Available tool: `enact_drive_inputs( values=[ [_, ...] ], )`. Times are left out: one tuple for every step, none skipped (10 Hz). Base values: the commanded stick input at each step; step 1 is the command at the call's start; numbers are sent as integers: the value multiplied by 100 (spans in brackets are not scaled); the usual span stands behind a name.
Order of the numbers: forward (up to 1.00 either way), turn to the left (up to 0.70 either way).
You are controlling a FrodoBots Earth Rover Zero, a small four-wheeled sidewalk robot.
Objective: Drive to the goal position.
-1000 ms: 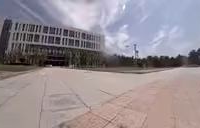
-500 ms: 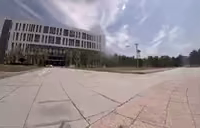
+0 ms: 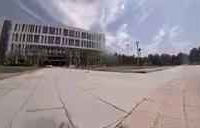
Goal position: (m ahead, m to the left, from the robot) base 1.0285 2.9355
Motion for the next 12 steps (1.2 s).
enact_drive_inputs(
  values=[
    [70,0],
    [70,0],
    [70,0],
    [70,0],
    [70,0],
    [70,0],
    [70,0],
    [70,0],
    [70,0],
    [70,0],
    [70,0],
    [70,0]
  ],
)
